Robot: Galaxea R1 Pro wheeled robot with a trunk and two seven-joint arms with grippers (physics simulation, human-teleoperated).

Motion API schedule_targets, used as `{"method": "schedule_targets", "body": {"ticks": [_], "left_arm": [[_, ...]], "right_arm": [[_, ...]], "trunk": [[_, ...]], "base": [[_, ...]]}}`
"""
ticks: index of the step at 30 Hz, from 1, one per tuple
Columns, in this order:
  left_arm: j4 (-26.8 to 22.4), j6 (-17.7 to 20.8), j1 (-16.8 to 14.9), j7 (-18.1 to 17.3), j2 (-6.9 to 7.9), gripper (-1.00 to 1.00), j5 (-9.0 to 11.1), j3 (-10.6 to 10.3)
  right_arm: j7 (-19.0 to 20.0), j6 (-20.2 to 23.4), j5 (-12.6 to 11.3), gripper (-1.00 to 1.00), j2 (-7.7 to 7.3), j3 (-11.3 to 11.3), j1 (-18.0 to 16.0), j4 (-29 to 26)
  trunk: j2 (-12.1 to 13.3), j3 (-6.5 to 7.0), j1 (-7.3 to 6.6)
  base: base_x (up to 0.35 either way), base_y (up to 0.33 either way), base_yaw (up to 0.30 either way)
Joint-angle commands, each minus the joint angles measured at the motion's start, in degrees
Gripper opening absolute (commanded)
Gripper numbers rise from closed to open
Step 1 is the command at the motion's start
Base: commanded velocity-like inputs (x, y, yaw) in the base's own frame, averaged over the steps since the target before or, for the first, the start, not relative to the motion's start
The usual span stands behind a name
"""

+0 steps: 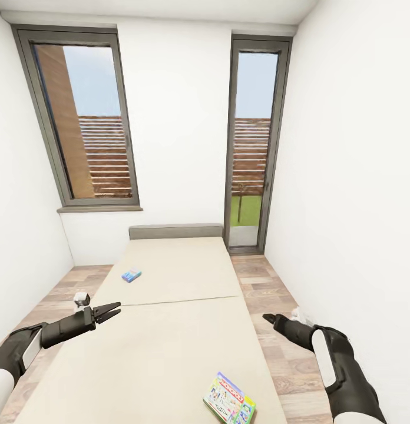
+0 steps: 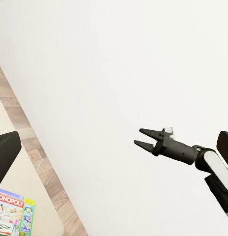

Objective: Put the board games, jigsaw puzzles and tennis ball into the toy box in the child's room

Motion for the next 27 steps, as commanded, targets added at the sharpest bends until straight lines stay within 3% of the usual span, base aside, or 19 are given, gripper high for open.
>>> {"method": "schedule_targets", "body": {"ticks": [1, 3, 4, 7, 9, 14, 20, 24, 27], "left_arm": [[0.01, 0.62, -0.01, -0.17, 0.0, 1.0, 0.0, 0.06], [0.01, 0.63, 0.0, -0.11, 0.0, 1.0, 0.0, 0.06], [0.02, 0.64, -0.03, -0.03, 0.0, 1.0, 0.0, 0.07], [0.02, 0.65, -0.03, 0.52, 0.0, 1.0, -0.01, 0.13], [0.01, 0.65, -0.05, 1.06, 0.0, 1.0, -0.01, 0.2], [-0.01, 0.7, -0.07, 2.78, -0.06, 1.0, 0.0, 0.32], [-0.1, 1.27, -0.29, 4.15, -0.15, 1.0, 0.15, 0.41], [-1.31, 3.57, -0.53, 4.51, -0.24, 1.0, 0.13, 0.42], [-3.48, 7.09, -0.63, 5.59, -0.39, 1.0, 0.05, 0.42]], "right_arm": [[-2.07, 0.26, 0.37, 1.0, 0.37, 0.7, -0.75, 0.23], [-7.01, 0.21, 0.23, 1.0, 1.02, 2.28, -2.09, 1.1], [-11.61, 0.18, 0.09, 1.0, 1.55, 3.48, -3.2, 2.49], [-18.45, -0.84, -0.1, 1.0, 2.22, 4.91, -4.64, 6.14], [-20.4, -2.34, -0.11, 1.0, 2.37, 5.29, -5.51, 8.29], [-22.8, -5.17, 0.06, 1.0, 2.41, 5.8, -7.85, 12.04], [-23.6, -4.64, 0.29, 1.0, 2.28, 6.0, -9.06, 13.58], [-23.8, -4.27, 0.41, 1.0, 2.74, 6.62, -9.38, 13.48], [-23.88, -4.12, 0.43, 1.0, 3.5, 9.03, -9.5, 12.69]], "trunk": [[-0.05, -0.03, 0.02], [-0.05, -0.03, 0.02], [-0.05, -0.03, 0.02], [-0.05, -0.03, 0.02], [-0.05, -0.03, 0.02], [-0.05, -0.03, 0.02], [-0.05, -0.03, 0.02], [-0.05, -0.03, 0.02], [-0.05, -0.03, 0.02]], "base": [[0.0, 0.0, 0.0], [0.0, 0.0, 0.0], [0.0, 0.0, 0.0], [0.0, 0.0, 0.0], [0.0, 0.0, 0.0], [0.0, 0.0, 0.0], [0.0, 0.0, 0.0], [0.0, 0.0, 0.0], [0.0, 0.0, 0.0]]}}
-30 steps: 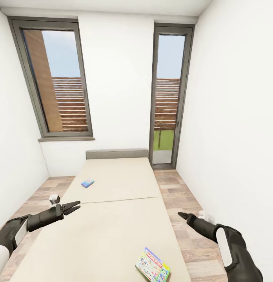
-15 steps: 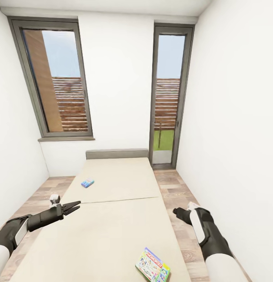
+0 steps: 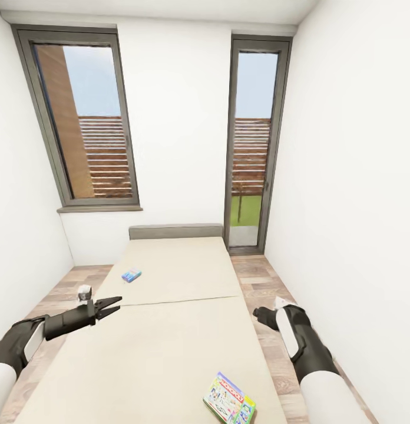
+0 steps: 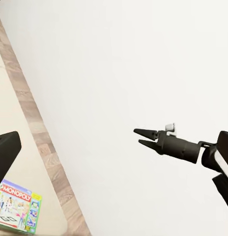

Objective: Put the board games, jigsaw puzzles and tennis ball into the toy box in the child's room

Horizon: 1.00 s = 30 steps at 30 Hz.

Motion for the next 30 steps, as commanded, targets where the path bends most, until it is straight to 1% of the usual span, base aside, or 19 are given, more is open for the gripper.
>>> {"method": "schedule_targets", "body": {"ticks": [1, 2, 5, 6, 10, 13, 17, 25, 30], "left_arm": [[-0.52, 1.26, -0.03, 0.33, -0.11, 1.0, 0.06, 0.04], [-1.32, 2.17, -0.05, 1.57, -0.47, 1.0, 0.05, 0.02], [-2.13, 2.95, -0.06, 3.76, -1.07, 1.0, 0.09, 0.03], [-2.46, 3.23, -0.07, 5.0, -1.37, 1.0, 0.16, 0.03], [-2.97, 3.54, -0.08, 6.5, -1.89, 1.0, 0.29, 0.03], [-3.16, 3.62, -0.08, 6.65, -2.36, 1.0, 0.29, 0.03], [-3.27, 3.67, -0.08, 6.68, -2.57, 1.0, 0.28, 0.03], [-3.31, 3.79, -0.08, 6.69, -2.68, 1.0, 0.3, 0.03], [-3.31, 3.85, -0.08, 6.69, -2.68, 1.0, 0.33, 0.08]], "right_arm": [[-0.46, 0.16, -0.62, 1.0, 0.19, 0.63, -0.04, -0.31], [-0.48, 0.2, -0.79, 1.0, 0.37, 2.02, -0.05, -0.78], [-0.49, 0.29, -0.96, 1.0, 0.56, 3.52, -0.07, -1.26], [-0.5, 0.52, -1.02, 1.0, 0.65, 4.13, -0.08, -1.43], [-0.51, 1.66, -1.12, 1.0, 0.79, 4.91, -0.11, -1.65], [-0.47, 2.21, -1.16, 1.0, 0.83, 5.13, -0.16, -1.66], [-0.53, 2.29, -1.18, 1.0, 0.85, 5.24, -0.21, -1.45], [-0.48, 2.43, -1.21, 1.0, 0.84, 5.28, -0.35, -1.3], [-0.49, 2.48, -1.17, 1.0, 0.85, 5.34, -0.43, -1.31]], "trunk": [[-0.04, -0.03, 0.02], [-0.04, -0.03, 0.02], [-0.04, -0.03, 0.02], [-0.04, -0.03, 0.02], [-0.04, -0.03, 0.02], [-0.04, -0.03, 0.02], [-0.04, -0.03, 0.02], [-0.04, -0.05, 0.02], [-0.04, -0.34, 0.02]], "base": [[0.0, 0.0, 0.0], [0.0, 0.0, 0.0], [0.0, 0.0, 0.0], [0.0, 0.0, 0.0], [0.0, 0.0, 0.0], [0.0, 0.0, 0.0], [0.0, 0.0, 0.0], [0.0, 0.0, 0.0], [0.0, 0.0, 0.0]]}}
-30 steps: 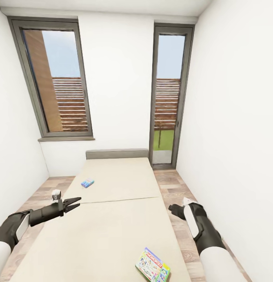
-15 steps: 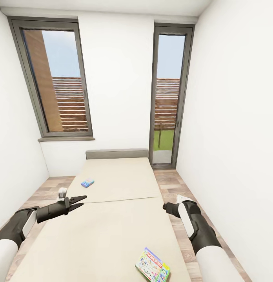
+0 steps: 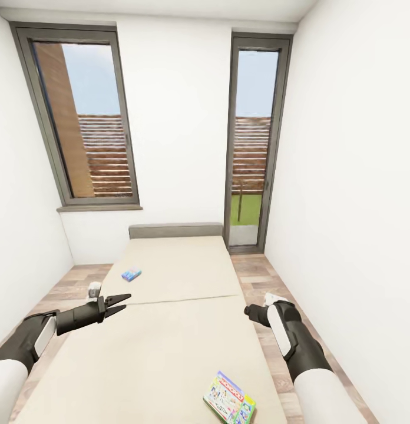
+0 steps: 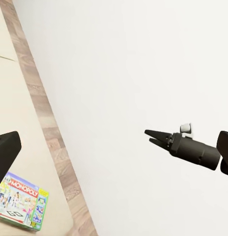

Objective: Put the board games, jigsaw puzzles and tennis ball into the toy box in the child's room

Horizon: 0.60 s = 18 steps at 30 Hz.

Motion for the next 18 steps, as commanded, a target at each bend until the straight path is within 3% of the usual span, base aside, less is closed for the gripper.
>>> {"method": "schedule_targets", "body": {"ticks": [1, 8, 15, 18], "left_arm": [[0.02, 0.5, -0.02, -0.1, 0.0, 1.0, 0.15, 0.05], [0.02, 0.51, -0.02, -0.1, -0.16, 1.0, 0.18, 0.08], [0.02, 0.39, -0.02, -0.05, -2.79, 1.0, 0.18, 0.02], [0.02, 0.38, -0.02, -0.05, -3.11, 1.0, 0.16, 0.01]], "right_arm": [[-0.45, 0.14, -0.6, 1.0, 0.05, -0.1, -0.01, -0.03], [-0.19, 0.23, -0.58, 1.0, 0.05, -0.07, -0.02, -0.05], [-0.09, 0.35, -0.59, 1.0, 0.05, -0.07, 0.0, -0.05], [-0.1, 0.39, -0.6, 1.0, 0.05, -0.07, 0.02, -0.05]], "trunk": [[-0.05, -0.11, 0.02], [-0.05, -0.74, 0.02], [-0.05, -1.39, 0.02], [-0.05, -1.68, 0.02]], "base": [[0.0, 0.0, 0.0], [0.0, 0.0, 0.0], [0.0, 0.0, 0.0], [0.0, 0.0, 0.0]]}}
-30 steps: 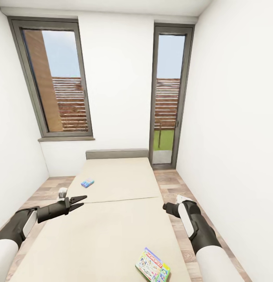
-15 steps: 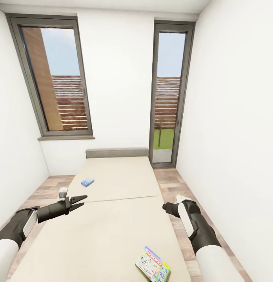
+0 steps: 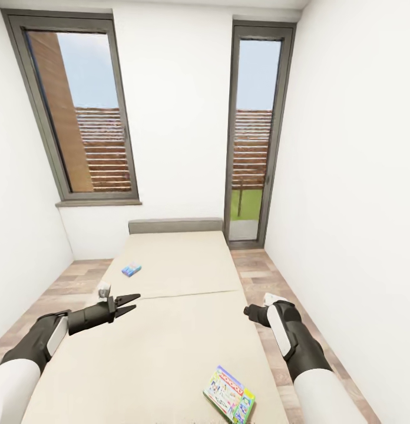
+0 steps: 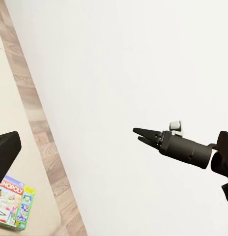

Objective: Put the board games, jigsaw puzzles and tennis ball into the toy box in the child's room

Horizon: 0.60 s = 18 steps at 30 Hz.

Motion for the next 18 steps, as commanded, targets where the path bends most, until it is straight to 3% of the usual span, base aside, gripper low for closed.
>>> {"method": "schedule_targets", "body": {"ticks": [1, 18], "left_arm": [[0.02, 0.5, -0.02, -0.12, -0.06, 1.0, 0.15, 0.04], [0.02, 0.81, -0.02, -0.37, 0.12, 1.0, 0.22, 0.3]], "right_arm": [[-0.44, 0.15, -0.63, 1.0, 0.05, -0.11, -0.01, -0.02], [-0.41, 0.24, -0.6, 1.0, 0.09, 0.65, 0.0, -0.09]], "trunk": [[-0.05, -0.12, 0.02], [-0.05, -1.73, 0.02]], "base": [[0.0, 0.0, 0.0], [0.0, 0.0, 0.0]]}}
